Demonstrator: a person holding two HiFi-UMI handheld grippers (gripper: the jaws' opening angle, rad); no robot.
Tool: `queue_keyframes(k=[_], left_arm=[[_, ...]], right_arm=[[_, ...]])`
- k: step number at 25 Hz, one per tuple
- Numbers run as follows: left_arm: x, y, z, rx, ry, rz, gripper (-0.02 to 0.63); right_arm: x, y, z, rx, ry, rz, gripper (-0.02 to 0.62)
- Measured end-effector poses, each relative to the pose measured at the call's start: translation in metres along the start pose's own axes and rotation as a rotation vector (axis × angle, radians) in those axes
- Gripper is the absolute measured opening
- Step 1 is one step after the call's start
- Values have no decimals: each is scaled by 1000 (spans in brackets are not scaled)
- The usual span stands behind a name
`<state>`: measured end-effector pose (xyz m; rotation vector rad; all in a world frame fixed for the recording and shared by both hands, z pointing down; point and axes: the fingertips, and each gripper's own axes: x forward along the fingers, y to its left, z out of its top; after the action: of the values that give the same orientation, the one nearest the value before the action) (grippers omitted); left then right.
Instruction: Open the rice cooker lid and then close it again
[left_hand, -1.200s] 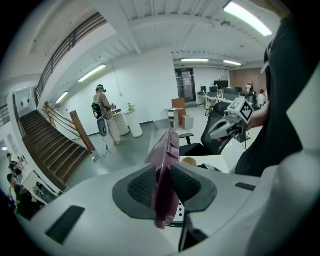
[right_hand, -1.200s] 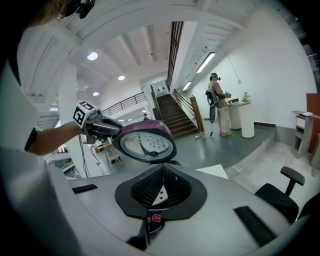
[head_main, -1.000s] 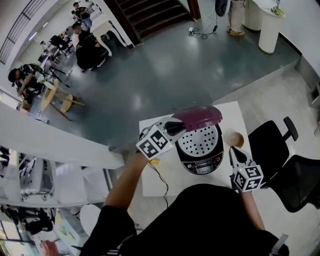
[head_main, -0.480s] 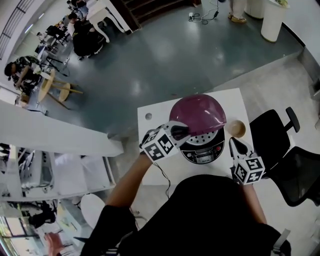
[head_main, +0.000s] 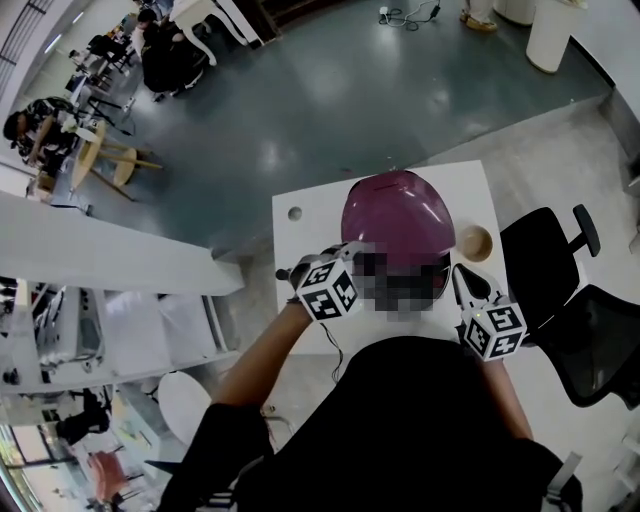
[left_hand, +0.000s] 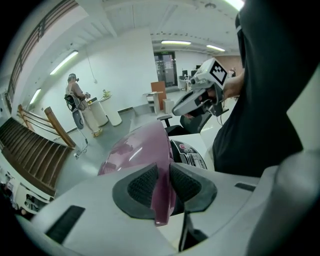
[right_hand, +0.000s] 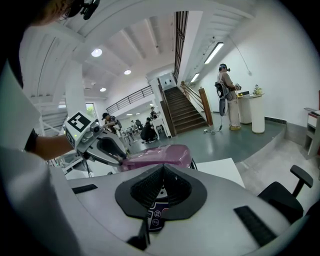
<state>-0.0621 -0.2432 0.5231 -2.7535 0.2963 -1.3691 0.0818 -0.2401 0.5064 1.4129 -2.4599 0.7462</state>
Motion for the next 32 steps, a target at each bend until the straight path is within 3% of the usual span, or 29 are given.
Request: queue_keyframes(k=[15,21,28,32], left_arm=[[23,-23,-18,-42,-5,-131,84],[33,-29,-25,-17,36,-149,91],[38,-29,-29,-113,-36,-157,80],[39,-29,-31,-126,-58,-150,61]], right_arm=[[0,1,-1,-1,5,11,0],[2,-1,1,13,2,9,0],[6,2,-3,6,17,15,0],[6,2,-5,-2,23,10,0]])
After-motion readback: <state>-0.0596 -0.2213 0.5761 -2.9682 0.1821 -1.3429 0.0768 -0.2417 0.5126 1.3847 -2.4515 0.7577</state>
